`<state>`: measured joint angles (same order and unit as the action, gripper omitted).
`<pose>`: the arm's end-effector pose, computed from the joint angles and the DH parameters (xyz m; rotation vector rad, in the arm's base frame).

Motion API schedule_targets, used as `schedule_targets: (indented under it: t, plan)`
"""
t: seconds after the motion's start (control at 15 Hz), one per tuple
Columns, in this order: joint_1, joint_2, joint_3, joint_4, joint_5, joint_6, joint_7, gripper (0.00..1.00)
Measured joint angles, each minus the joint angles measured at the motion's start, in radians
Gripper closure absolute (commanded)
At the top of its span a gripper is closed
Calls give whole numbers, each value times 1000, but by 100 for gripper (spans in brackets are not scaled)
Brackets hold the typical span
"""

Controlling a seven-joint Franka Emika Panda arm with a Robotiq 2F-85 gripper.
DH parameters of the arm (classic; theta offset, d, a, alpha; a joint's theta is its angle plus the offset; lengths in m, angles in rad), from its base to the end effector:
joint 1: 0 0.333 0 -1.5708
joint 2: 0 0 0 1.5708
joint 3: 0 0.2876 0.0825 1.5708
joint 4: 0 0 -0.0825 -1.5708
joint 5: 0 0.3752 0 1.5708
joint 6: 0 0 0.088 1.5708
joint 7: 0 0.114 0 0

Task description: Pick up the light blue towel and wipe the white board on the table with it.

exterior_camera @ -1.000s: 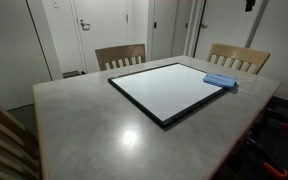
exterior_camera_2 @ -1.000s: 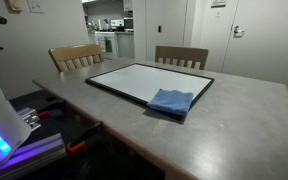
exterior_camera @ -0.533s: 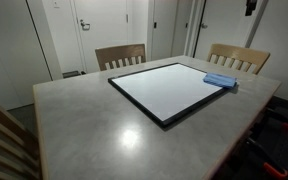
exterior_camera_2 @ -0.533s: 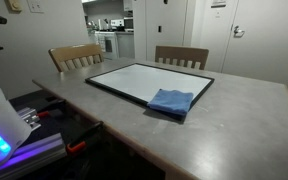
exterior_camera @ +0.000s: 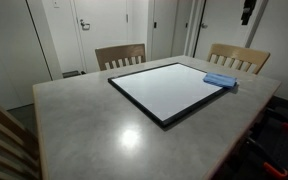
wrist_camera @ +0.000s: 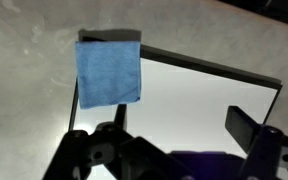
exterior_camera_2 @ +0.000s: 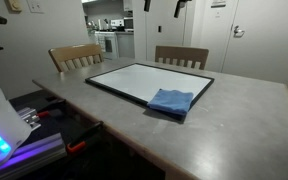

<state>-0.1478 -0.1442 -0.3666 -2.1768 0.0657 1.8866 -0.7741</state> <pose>0.4232 -0.2354 0.4063 -2.9355 -0.3568 0.0856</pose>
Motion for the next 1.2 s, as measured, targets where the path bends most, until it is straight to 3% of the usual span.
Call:
schedule_targets:
  t: [0.33,0.67,0.93,1.2]
  plan:
    - [-10,17,-1,-4,23,8,1,0]
    - [-62,149,-8,0,100,84,-5,0]
    - [-98,267,4,49,137,98,-129,0]
    - [-133,418,47,174,77,63,-243,0]
